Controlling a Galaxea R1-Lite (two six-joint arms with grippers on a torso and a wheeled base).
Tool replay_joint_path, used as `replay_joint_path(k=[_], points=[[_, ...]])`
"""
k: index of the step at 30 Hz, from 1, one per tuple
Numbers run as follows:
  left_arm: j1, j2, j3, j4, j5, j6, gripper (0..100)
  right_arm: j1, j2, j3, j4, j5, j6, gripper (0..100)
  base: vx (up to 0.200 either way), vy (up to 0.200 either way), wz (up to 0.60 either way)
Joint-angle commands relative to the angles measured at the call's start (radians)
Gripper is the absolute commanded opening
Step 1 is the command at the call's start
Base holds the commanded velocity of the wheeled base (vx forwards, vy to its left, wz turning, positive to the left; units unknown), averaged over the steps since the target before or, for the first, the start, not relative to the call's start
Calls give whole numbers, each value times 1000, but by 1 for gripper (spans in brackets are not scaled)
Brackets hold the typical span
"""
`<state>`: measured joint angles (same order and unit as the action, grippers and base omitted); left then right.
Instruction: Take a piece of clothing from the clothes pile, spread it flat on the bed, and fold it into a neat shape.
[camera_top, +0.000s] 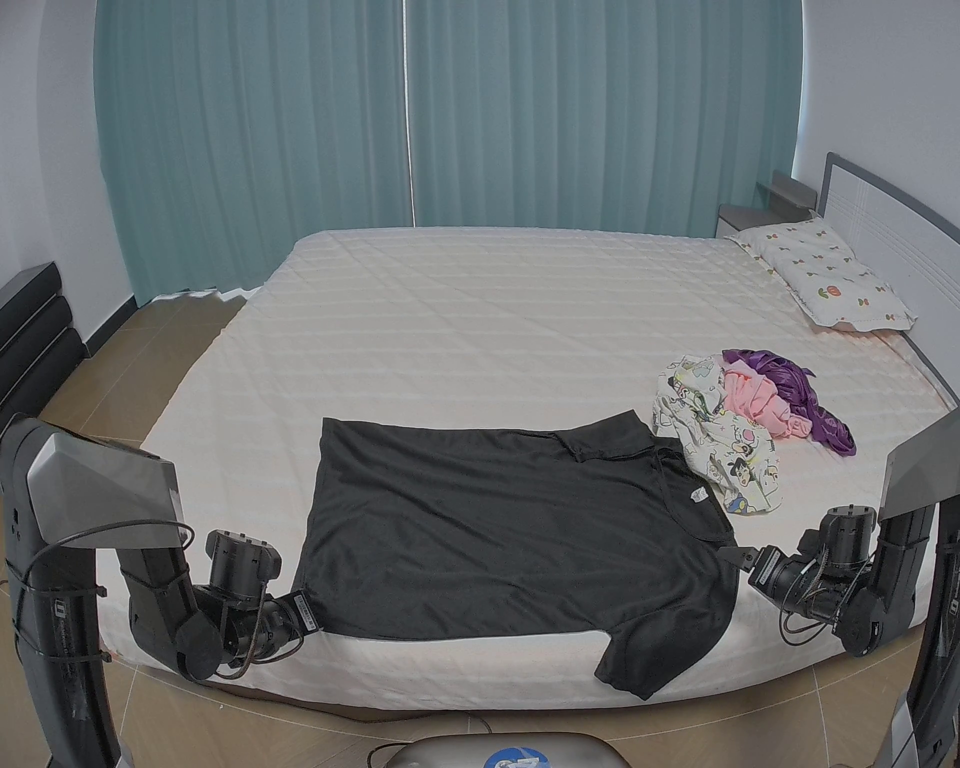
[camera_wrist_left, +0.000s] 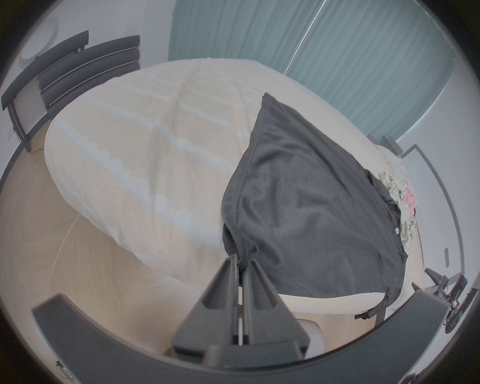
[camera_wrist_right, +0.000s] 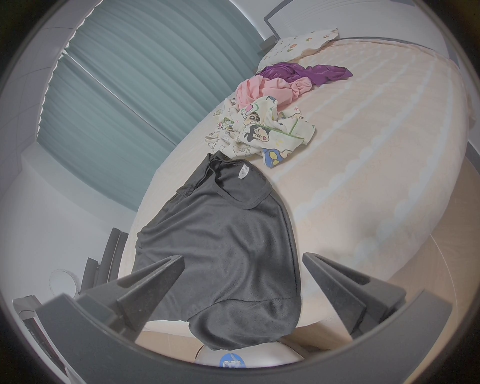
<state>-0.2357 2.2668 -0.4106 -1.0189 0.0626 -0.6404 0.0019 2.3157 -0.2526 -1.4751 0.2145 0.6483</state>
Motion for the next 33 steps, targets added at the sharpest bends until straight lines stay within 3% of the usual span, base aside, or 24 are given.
replay_joint_path(k=[1, 4, 9, 16, 22, 30, 31, 33], points=[[18, -81, -14, 7, -6, -4, 0, 15, 48, -1, -1, -3, -1, 100, 0, 0, 0], [24, -93, -28, 7, -13, -22, 0, 15, 54, -14, 2, -3, -4, 100, 0, 0, 0], [36, -82, -57, 5, -53, -200, 0, 15, 73, -50, 21, -3, -16, 100, 0, 0, 0], [58, -90, -48, 5, -121, -211, 0, 16, 137, -113, 22, -4, -24, 100, 0, 0, 0], [58, -87, -48, -1, -122, -211, 0, 16, 182, -162, 22, -14, -85, 100, 0, 0, 0], [58, -89, -45, 0, -122, -219, 0, 18, 192, -180, 21, -14, -98, 100, 0, 0, 0], [58, -89, -43, 2, -122, -219, 0, 21, 192, -189, 22, -14, -101, 0, 0, 0, 0], [58, -85, -45, 2, -122, -219, 0, 23, 195, -202, 22, -15, -101, 0, 0, 0, 0]])
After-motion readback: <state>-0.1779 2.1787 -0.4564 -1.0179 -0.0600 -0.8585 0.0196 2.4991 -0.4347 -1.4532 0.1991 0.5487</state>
